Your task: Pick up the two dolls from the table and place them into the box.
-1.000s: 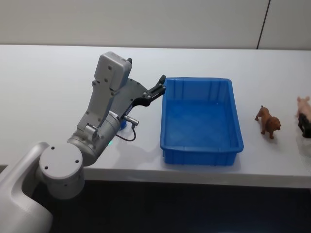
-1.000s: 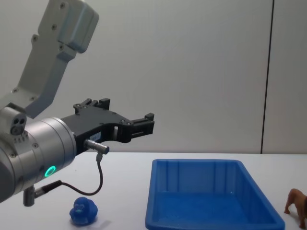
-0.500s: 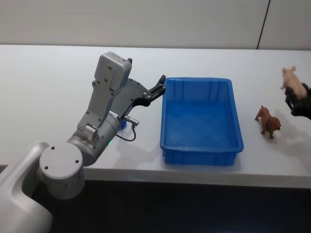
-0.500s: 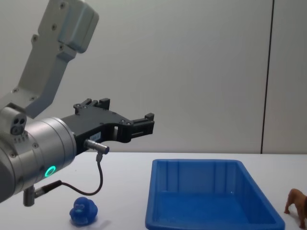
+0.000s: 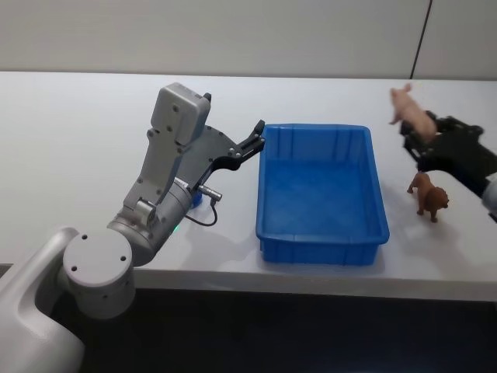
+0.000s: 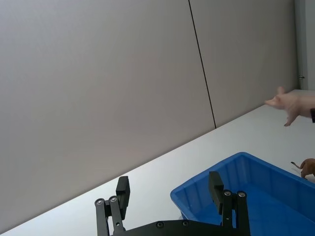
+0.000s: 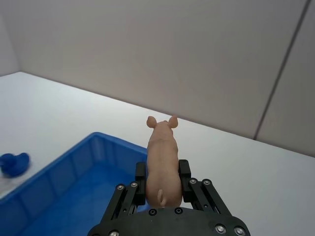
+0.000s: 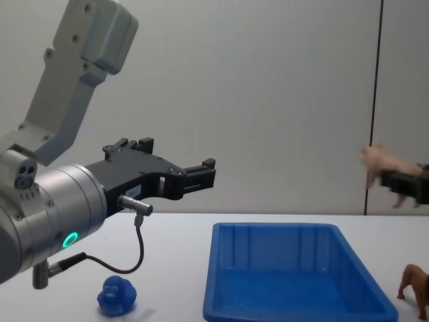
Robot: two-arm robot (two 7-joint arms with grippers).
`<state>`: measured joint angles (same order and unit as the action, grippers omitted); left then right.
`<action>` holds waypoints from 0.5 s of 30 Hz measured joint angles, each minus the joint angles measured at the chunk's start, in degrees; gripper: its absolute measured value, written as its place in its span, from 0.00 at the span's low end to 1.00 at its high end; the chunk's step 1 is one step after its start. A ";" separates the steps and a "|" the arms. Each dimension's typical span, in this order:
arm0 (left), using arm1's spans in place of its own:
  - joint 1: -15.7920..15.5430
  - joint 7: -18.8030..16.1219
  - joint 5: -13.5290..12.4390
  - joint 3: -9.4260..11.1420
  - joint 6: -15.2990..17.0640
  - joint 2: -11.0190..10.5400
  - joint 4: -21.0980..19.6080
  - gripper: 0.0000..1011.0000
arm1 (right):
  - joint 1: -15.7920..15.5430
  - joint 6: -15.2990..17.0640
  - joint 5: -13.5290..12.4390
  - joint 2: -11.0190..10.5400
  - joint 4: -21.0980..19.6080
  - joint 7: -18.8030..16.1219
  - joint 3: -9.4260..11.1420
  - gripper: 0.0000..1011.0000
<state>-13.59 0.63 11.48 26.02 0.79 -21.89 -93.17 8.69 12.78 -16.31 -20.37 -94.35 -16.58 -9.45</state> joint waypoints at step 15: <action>0.00 0.00 0.00 0.00 0.00 0.00 0.00 0.99 | 4.14 6.09 5.39 4.72 3.39 -7.19 -5.14 0.37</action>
<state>-13.59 0.63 11.48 26.02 0.79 -21.89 -93.18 12.83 18.88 -10.92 -15.66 -90.96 -23.76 -14.59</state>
